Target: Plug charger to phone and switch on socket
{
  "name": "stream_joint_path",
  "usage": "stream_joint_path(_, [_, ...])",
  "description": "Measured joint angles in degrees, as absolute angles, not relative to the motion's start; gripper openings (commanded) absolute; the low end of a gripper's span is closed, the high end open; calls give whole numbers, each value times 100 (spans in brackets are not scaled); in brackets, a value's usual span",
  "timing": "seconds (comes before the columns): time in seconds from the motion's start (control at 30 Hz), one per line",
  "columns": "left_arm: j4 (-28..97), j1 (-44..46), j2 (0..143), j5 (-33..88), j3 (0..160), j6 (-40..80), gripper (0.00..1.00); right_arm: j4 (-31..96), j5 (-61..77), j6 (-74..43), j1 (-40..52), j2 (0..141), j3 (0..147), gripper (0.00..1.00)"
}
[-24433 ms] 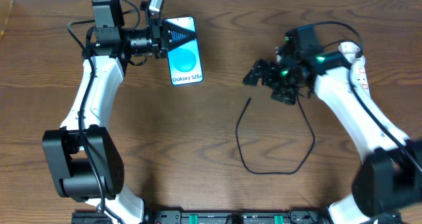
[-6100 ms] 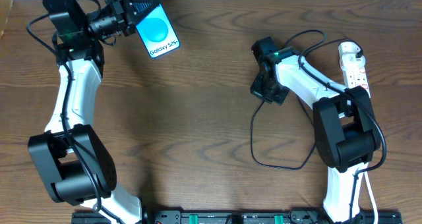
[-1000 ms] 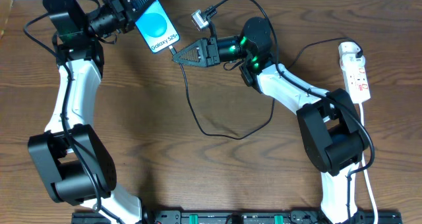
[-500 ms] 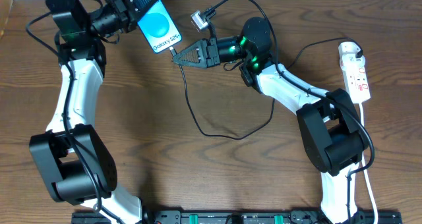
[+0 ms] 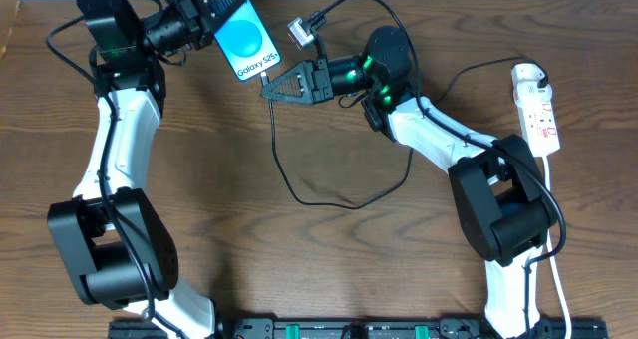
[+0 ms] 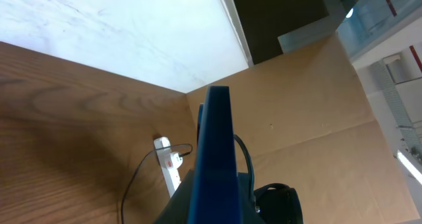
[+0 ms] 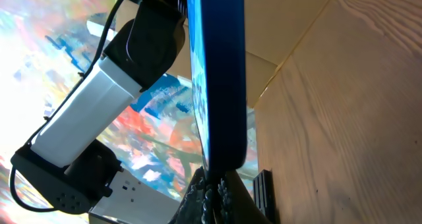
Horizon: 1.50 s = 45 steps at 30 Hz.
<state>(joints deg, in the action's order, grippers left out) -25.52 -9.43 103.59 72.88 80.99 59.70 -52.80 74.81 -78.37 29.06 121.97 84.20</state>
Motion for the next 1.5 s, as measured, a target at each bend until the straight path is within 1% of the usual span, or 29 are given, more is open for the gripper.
stream_joint_path(0.73, [-2563, -1002, 10359, 7804, 8101, 5697, 7, -5269, 7758, -7837, 2917, 12197, 8418, 1])
stream_joint_path(1.5, [-2436, -1002, 10359, 7627, 8101, 5704, 7, -5256, 7655, -7832, 2915, 12197, 8418, 2])
